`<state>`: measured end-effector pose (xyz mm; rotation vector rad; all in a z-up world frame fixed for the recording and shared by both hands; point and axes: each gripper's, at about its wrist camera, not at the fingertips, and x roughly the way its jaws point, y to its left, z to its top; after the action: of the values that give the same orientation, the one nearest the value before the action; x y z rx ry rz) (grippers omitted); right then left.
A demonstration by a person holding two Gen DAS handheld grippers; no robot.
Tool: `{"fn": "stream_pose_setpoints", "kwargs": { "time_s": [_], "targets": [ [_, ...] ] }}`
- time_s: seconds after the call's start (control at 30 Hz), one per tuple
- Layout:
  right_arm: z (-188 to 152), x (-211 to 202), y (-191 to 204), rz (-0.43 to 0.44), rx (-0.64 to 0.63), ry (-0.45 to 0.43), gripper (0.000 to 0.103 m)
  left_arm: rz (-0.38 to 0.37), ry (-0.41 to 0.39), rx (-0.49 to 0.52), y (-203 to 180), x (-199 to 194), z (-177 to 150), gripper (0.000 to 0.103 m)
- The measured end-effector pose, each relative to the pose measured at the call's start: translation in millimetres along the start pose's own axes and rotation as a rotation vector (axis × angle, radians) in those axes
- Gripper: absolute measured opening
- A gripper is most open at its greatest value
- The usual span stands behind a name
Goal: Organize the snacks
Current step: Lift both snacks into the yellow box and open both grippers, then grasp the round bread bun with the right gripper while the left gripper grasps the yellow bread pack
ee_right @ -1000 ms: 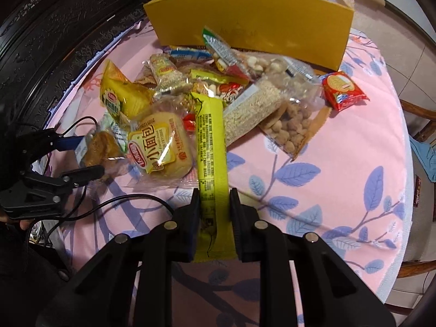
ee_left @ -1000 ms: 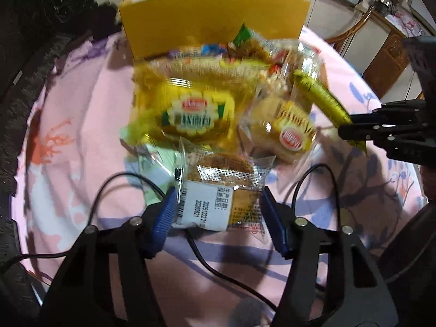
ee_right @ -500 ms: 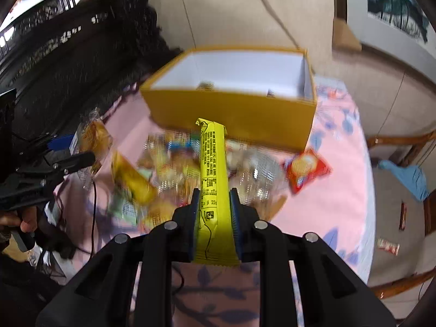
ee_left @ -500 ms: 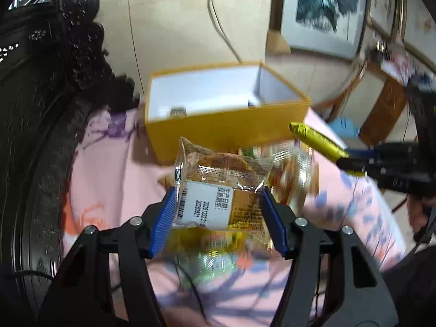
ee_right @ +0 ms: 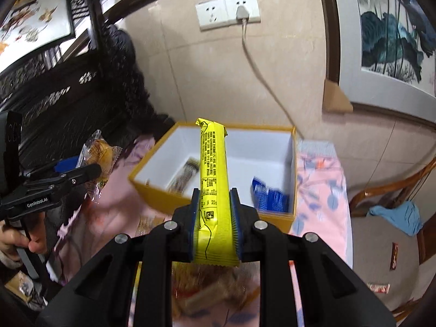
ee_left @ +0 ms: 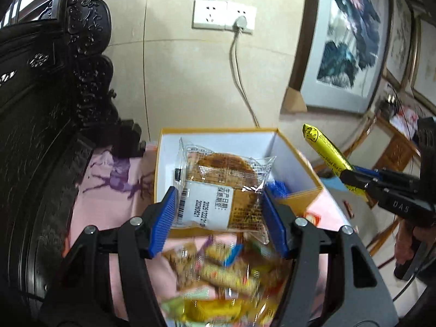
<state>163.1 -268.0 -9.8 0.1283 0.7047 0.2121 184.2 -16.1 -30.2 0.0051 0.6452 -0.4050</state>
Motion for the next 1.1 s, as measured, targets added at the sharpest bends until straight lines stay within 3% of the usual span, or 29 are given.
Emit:
{"fn": "stream_pose_setpoints", "kwargs": {
  "time_s": [0.3, 0.4, 0.47, 0.5, 0.53, 0.83, 1.1],
  "targets": [
    [51.4, 52.4, -12.8, -0.024, 0.033, -0.061, 0.021, 0.072, -0.002, -0.044, 5.6, 71.0, 59.1, 0.063],
    [58.2, 70.2, -12.4, -0.052, 0.023, -0.067, 0.023, 0.084, 0.032, -0.054, 7.3, 98.6, 67.5, 0.069],
    [62.7, 79.6, -12.8, -0.085, 0.019, -0.063, 0.045, 0.104, 0.052, -0.067, 8.2, 111.6, 71.2, 0.077],
    [64.1, 80.3, -13.0, -0.111, 0.020, -0.073, 0.068, 0.118, 0.050, -0.076, 8.8, 113.6, 72.6, 0.087],
    [65.0, 78.6, -13.0, -0.131, 0.019, -0.094, 0.073, 0.125, 0.036, -0.090, 9.7, 112.5, 74.2, 0.090],
    [55.1, 63.7, -13.4, -0.086, 0.036, -0.071, 0.073, 0.100, 0.003, -0.134, 14.4, 87.0, 71.9, 0.093],
    [21.5, 37.7, -7.1, -0.029, 0.063, -0.016, 0.073, 0.121, 0.025, -0.165, 26.7, 56.8, 43.5, 0.093]
  ]
}}
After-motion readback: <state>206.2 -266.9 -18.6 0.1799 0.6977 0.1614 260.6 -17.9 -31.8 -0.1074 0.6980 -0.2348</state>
